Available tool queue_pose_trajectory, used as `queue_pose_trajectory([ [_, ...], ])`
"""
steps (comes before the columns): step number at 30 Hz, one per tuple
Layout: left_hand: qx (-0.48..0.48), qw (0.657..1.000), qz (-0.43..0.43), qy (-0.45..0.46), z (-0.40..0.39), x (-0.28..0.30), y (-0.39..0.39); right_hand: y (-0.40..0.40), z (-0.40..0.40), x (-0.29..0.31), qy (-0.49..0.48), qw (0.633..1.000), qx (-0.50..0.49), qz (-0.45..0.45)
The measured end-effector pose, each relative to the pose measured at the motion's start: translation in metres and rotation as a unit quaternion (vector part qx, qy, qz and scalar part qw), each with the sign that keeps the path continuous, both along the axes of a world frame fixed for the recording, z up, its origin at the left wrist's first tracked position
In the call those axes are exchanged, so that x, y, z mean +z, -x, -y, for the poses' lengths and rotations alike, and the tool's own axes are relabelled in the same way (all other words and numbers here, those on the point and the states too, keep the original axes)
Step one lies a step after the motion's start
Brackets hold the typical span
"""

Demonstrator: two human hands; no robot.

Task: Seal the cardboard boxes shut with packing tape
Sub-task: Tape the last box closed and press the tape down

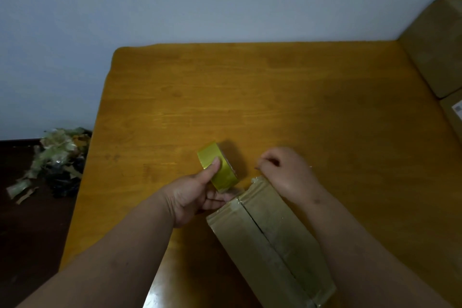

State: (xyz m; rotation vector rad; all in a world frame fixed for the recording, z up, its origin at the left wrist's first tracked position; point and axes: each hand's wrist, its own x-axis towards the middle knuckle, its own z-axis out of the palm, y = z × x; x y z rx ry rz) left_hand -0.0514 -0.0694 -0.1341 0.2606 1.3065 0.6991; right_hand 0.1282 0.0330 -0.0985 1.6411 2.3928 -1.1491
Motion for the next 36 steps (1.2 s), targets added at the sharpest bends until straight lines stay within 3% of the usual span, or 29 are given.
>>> queue_pose_trajectory([
  [3,-0.003,1.0,-0.001,-0.003,0.001,0.0,-0.001,0.017,0.012,0.01,0.048,0.986,0.133,0.09],
  [5,-0.004,1.0,-0.003,-0.003,0.001,-0.001,-0.002,0.024,0.016,0.012,0.071,0.972,0.165,0.151],
  [12,-0.003,1.0,0.002,-0.001,0.006,-0.003,-0.003,0.032,0.012,0.004,0.15,0.973,0.088,0.154],
  [18,0.031,0.999,0.026,-0.01,0.009,-0.002,0.0,0.033,0.02,-0.005,0.032,0.985,0.124,0.116],
  [22,0.057,0.997,0.057,-0.011,0.012,-0.005,0.001,0.031,0.019,-0.001,0.09,0.989,0.086,0.081],
  [30,0.087,0.995,0.049,0.012,0.014,-0.001,-0.004,0.045,0.018,-0.004,0.095,0.979,0.085,0.158],
  [36,0.119,0.993,0.021,0.015,0.016,0.0,0.0,0.043,0.017,0.006,0.151,0.969,0.089,0.171],
])
